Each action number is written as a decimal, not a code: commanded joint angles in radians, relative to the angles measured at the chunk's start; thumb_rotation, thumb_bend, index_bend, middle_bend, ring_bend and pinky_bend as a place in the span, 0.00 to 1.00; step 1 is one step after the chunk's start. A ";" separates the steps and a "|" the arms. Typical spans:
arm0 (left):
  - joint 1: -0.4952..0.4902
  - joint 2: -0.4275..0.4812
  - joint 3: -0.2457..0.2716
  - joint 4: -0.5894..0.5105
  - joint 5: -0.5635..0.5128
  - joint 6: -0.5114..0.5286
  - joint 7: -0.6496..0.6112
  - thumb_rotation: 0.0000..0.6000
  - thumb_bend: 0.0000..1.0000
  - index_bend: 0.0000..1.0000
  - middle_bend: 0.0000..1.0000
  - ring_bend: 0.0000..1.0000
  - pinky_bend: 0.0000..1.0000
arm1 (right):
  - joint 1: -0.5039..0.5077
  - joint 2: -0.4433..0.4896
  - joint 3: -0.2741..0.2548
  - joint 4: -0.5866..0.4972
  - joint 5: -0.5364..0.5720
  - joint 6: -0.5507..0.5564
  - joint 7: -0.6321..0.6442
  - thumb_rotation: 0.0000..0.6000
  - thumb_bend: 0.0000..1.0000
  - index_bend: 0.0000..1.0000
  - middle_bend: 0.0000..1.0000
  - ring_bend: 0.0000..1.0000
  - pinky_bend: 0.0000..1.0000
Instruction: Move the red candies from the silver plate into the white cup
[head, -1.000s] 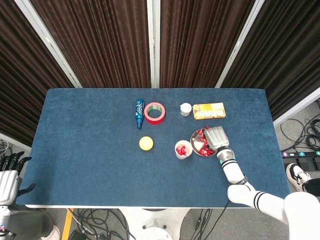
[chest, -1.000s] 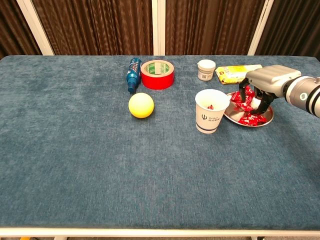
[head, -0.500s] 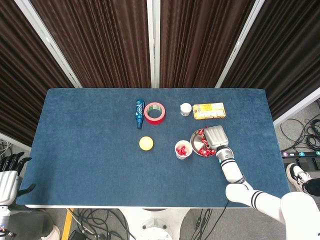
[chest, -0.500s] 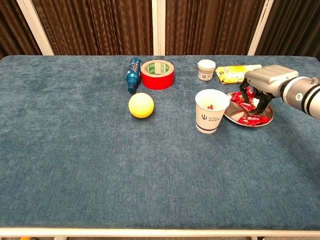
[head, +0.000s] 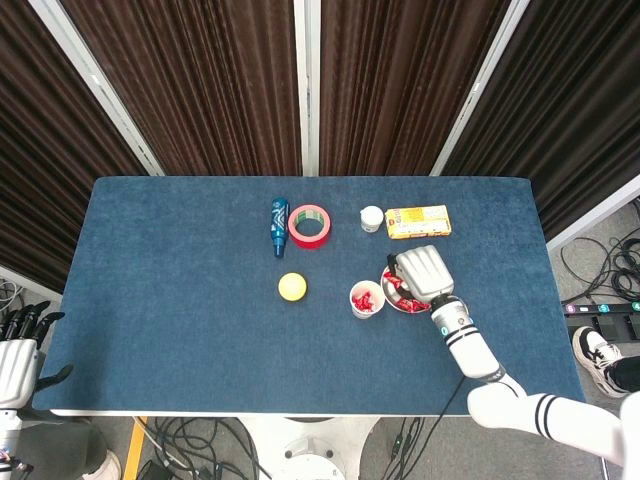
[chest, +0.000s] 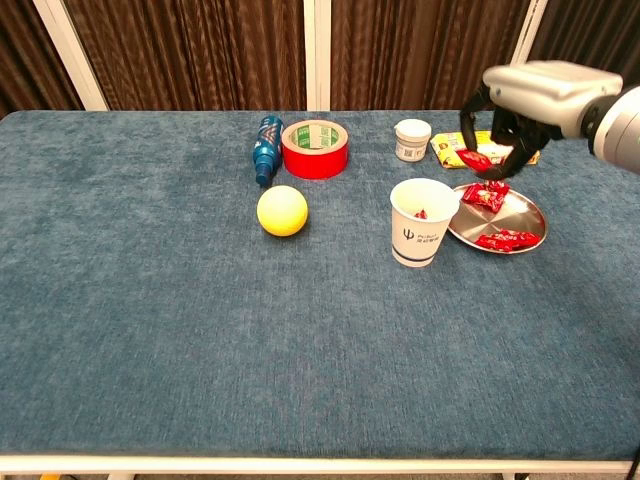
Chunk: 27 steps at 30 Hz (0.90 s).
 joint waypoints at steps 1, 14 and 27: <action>0.001 0.000 0.000 -0.002 0.001 0.003 0.001 1.00 0.00 0.29 0.22 0.12 0.13 | 0.005 0.035 -0.001 -0.067 -0.030 -0.015 0.028 1.00 0.44 0.61 1.00 1.00 1.00; 0.012 -0.003 0.005 0.012 -0.007 0.006 -0.006 1.00 0.00 0.29 0.22 0.12 0.13 | 0.050 -0.037 -0.025 -0.029 -0.002 -0.060 -0.028 1.00 0.38 0.47 1.00 1.00 1.00; 0.008 -0.009 0.002 0.021 -0.001 0.006 -0.013 1.00 0.00 0.29 0.22 0.12 0.13 | 0.011 0.026 0.006 -0.017 0.027 0.018 -0.005 1.00 0.12 0.33 1.00 1.00 1.00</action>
